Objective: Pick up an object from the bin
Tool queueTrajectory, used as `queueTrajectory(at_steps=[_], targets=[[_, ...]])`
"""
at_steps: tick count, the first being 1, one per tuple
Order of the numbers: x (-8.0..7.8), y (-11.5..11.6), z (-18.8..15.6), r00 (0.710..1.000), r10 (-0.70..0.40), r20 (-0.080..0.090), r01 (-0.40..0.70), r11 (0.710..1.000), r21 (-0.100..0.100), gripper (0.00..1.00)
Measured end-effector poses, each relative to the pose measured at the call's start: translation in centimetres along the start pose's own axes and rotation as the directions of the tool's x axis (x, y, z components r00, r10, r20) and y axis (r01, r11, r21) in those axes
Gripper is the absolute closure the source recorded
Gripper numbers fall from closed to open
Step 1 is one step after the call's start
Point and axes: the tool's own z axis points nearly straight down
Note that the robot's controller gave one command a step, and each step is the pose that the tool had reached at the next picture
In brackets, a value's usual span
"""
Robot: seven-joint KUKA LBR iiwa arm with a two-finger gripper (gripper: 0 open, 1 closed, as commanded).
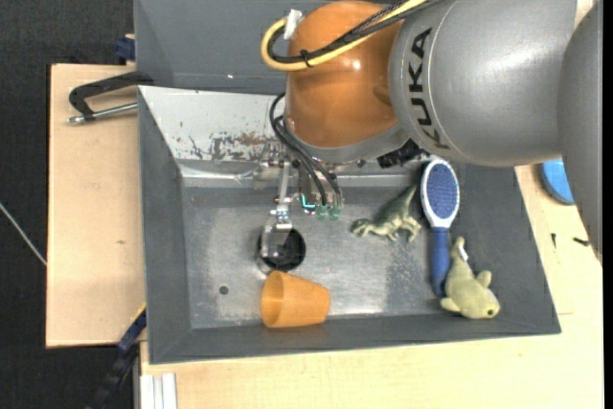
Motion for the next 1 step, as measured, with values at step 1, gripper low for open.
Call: queueTrajectory(at_steps=[1], targets=[[1.02,-5.09,10.21,1.0,0.019,0.02,-0.019,1.0,-0.004,0.0]])
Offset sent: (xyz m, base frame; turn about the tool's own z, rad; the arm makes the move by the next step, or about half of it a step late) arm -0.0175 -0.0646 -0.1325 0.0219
